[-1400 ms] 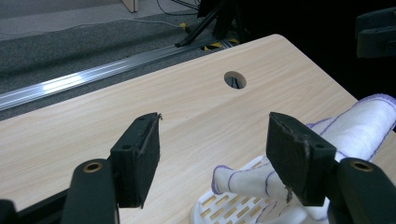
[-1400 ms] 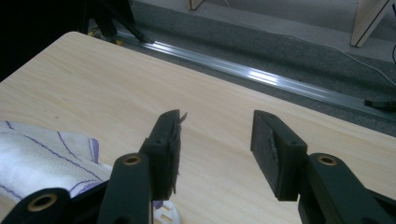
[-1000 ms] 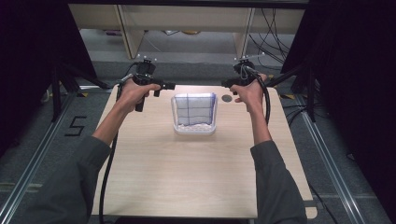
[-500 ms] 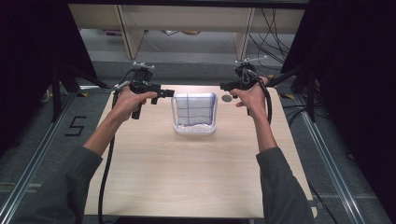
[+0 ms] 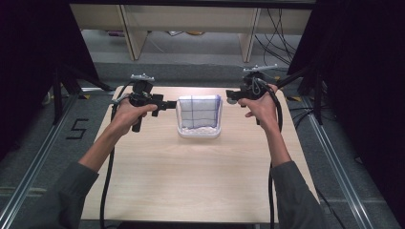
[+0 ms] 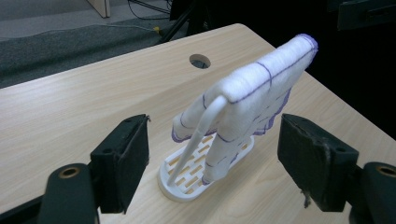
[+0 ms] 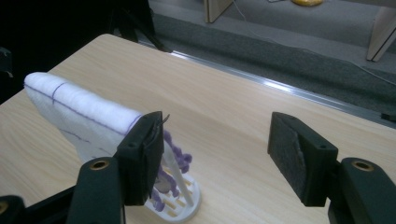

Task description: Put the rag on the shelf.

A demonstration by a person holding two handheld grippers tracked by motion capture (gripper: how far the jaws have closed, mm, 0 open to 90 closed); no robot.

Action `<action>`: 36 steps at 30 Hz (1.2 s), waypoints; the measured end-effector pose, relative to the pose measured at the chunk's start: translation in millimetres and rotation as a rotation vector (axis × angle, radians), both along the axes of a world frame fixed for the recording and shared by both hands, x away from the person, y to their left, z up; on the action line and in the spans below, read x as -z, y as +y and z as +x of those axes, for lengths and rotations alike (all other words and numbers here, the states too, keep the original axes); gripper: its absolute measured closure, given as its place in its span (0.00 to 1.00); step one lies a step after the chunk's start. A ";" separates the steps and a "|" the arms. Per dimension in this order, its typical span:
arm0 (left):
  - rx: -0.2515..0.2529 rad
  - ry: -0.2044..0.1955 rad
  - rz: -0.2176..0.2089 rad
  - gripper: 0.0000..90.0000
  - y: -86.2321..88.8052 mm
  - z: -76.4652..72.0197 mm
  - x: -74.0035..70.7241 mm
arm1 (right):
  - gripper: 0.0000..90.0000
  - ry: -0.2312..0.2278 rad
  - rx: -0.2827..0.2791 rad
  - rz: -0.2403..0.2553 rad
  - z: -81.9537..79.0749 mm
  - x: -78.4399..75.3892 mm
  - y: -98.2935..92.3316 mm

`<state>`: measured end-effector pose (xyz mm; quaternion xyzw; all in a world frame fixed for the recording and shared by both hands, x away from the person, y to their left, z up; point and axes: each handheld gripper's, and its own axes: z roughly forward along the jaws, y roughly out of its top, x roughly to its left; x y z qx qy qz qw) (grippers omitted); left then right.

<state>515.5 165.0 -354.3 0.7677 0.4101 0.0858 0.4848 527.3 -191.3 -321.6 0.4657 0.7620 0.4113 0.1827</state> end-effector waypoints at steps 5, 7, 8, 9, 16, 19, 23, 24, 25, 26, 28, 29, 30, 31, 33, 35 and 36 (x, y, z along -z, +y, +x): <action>0.020 0.002 0.000 0.27 1.7 -10.8 7.2 | 0.40 -0.010 -0.012 0.004 -9.8 4.3 -0.5; 0.029 -0.003 -0.009 0.27 2.5 -15.2 9.4 | 0.40 -0.008 -0.021 0.009 -14.3 6.3 -0.8; 0.028 -0.008 -0.009 0.27 2.7 -17.8 10.3 | 0.40 -0.008 -0.023 0.008 -16.7 7.3 -0.4; 0.033 -0.006 -0.011 0.27 2.9 -20.0 10.7 | 0.40 -0.004 -0.023 0.013 -19.1 8.4 -0.2; 0.050 -0.028 -0.013 0.27 4.2 -33.5 11.4 | 0.39 0.001 -0.036 0.013 -31.4 14.3 -1.5; 0.058 -0.022 -0.005 0.27 5.2 -37.8 13.1 | 0.38 -0.011 -0.048 0.014 -34.7 17.7 -2.3; 0.063 -0.027 -0.011 0.27 6.3 -43.9 15.2 | 0.37 -0.022 -0.060 0.025 -41.6 20.8 -2.3; 0.060 -0.030 -0.015 0.27 6.0 -46.7 15.9 | 0.37 -0.026 -0.061 0.033 -43.1 21.8 -2.2; 0.069 -0.032 -0.013 0.27 6.5 -47.9 16.3 | 0.37 -0.025 -0.066 0.038 -45.8 22.6 -2.2; 0.078 -0.026 -0.015 0.27 6.8 -49.8 16.5 | 0.37 -0.023 -0.063 0.040 -47.3 22.8 -2.1; 0.084 -0.033 -0.014 0.27 6.6 -53.2 17.4 | 0.37 -0.031 -0.073 0.038 -50.8 24.6 -1.8; 0.081 -0.037 -0.014 0.27 6.4 -55.3 17.8 | 0.36 -0.028 -0.077 0.045 -53.0 25.4 -1.5; 0.081 -0.038 -0.013 0.27 6.3 -56.9 18.1 | 0.36 -0.032 -0.081 0.045 -54.9 26.5 -1.1; 0.084 -0.043 -0.017 0.27 6.1 -58.7 19.2 | 0.36 -0.021 -0.081 0.053 -57.5 27.5 -0.7; 0.091 -0.040 -0.014 0.27 6.3 -62.4 21.0 | 0.36 -0.042 -0.095 0.044 -60.5 30.4 -0.8; 0.101 -0.036 -0.010 0.26 6.6 -66.3 23.4 | 0.36 -0.038 -0.094 0.060 -64.8 33.7 0.1; 0.101 -0.040 -0.015 0.26 6.9 -68.4 25.1 | 0.36 -0.033 -0.109 0.062 -66.0 35.0 -0.2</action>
